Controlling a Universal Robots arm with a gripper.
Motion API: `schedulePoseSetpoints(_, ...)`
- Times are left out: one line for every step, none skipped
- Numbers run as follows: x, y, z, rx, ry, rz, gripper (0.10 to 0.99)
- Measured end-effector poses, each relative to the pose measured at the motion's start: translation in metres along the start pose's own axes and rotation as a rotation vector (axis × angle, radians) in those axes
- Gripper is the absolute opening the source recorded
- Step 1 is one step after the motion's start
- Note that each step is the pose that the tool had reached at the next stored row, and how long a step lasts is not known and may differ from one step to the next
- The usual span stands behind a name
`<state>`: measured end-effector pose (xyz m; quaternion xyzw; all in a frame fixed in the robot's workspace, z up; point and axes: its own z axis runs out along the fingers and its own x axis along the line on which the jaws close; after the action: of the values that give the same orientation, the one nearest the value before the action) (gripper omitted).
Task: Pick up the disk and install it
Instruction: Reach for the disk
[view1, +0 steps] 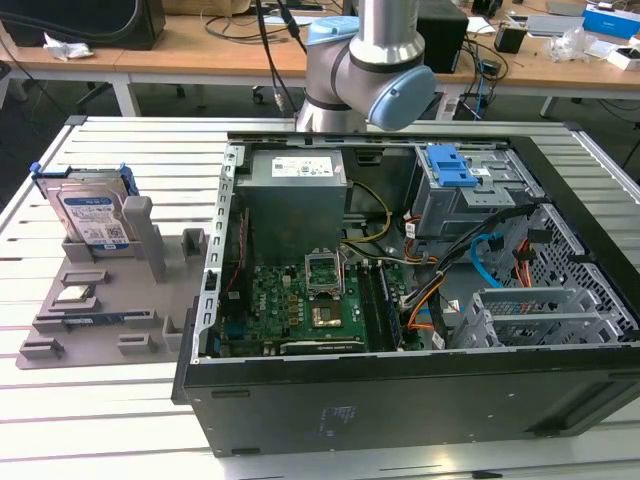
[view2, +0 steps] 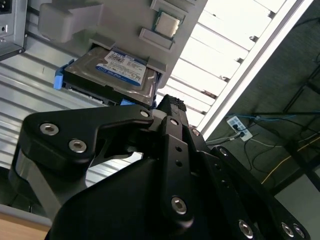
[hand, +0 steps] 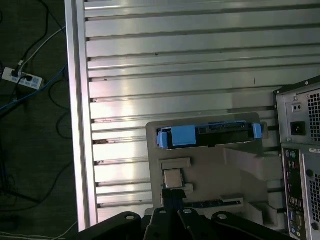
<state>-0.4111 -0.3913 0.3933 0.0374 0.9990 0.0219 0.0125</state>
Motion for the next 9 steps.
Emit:
schedulePoseSetpoints(0.0002, 0.0019, 0.0001, 0.0, 0.0, 0.0, 0.106)
schedulePoseSetpoints(0.0001, 0.002, 0.0001, 0.0, -0.0001, 0.0, 0.106)
schedulePoseSetpoints(0.0001, 0.002, 0.0001, 0.0, 0.0, 0.0, 0.106)
schedulePoseSetpoints(0.0002, 0.0022, 0.0001, 0.0, 0.0, 0.0, 0.106)
schedulePoseSetpoints(0.0001, 0.0022, 0.0001, 0.0, -0.0001, 0.0, 0.106)
schedulePoseSetpoints(0.0002, 0.0023, 0.0001, 0.0, -0.0001, 0.0, 0.106)
schedulePoseSetpoints(0.0002, 0.0023, 0.0001, 0.0, 0.0, 0.0, 0.106)
schedulePoseSetpoints(0.0002, 0.0023, 0.0001, 0.0, 0.0, 0.0, 0.106)
schedulePoseSetpoints(0.0002, 0.0023, 0.0001, 0.0, 0.0, 0.0, 0.106)
